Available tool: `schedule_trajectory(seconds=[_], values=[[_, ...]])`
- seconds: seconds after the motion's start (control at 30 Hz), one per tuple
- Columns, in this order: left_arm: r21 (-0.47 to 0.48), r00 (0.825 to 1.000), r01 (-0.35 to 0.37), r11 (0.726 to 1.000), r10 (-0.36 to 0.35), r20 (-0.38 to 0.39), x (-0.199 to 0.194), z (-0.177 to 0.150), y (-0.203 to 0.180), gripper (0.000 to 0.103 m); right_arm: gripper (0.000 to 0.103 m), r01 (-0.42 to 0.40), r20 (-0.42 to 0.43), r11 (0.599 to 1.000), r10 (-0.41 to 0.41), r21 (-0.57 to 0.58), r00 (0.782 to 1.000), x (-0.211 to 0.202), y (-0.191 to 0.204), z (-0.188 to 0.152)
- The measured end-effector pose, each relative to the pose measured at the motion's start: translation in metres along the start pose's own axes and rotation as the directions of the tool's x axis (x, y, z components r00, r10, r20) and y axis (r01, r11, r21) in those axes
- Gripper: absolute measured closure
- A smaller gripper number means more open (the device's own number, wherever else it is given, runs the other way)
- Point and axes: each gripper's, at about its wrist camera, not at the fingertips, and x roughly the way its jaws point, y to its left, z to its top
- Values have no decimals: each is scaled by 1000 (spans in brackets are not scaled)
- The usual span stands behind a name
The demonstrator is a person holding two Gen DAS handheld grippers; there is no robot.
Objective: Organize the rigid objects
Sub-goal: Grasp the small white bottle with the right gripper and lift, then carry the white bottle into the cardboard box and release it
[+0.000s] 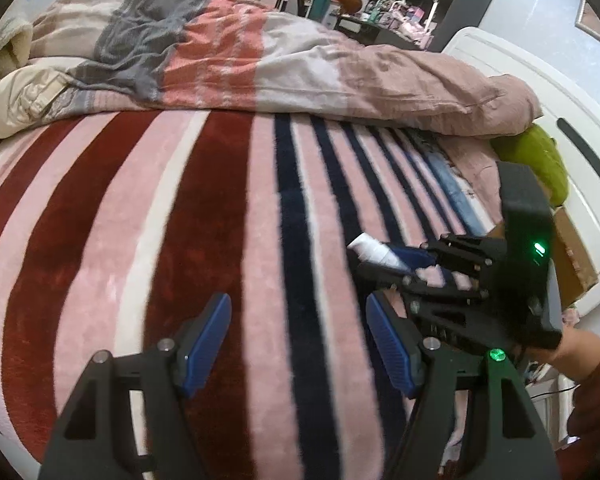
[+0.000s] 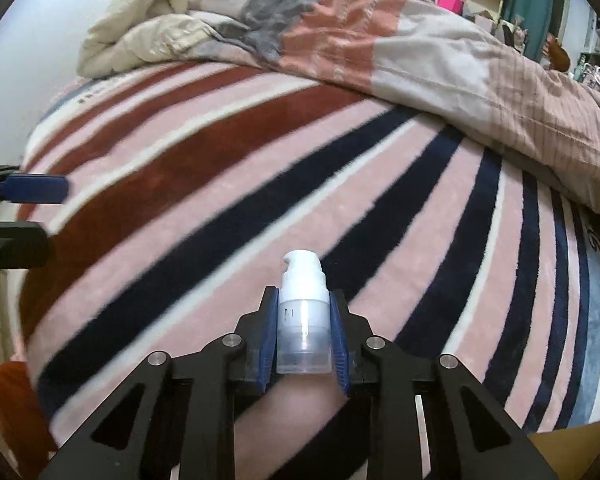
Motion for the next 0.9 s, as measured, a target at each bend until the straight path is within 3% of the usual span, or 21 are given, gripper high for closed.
schedule_trajectory(seconds=[0.23, 0.4, 0.47, 0.7, 0.9], values=[[13, 985, 163, 986, -164, 47, -22, 16, -53, 37, 83, -121, 134, 991, 128, -58, 983, -82, 18, -2], [46, 964, 253, 966, -255, 68, -35, 32, -108, 61, 83, -152, 238, 986, 164, -68, 957, -141, 9, -13], [89, 965, 243, 966, -250, 79, -40, 40, -135, 71, 83, -150, 278, 987, 160, -58, 947, -162, -1, -19], [181, 954, 286, 941, -297, 40, -29, 63, -216, 72, 83, -117, 364, 992, 89, 54, 927, -217, -57, -46], [246, 946, 320, 915, -320, -41, 6, 72, -275, 72, 83, -52, 353, 988, -4, 148, 936, -239, -104, -77]])
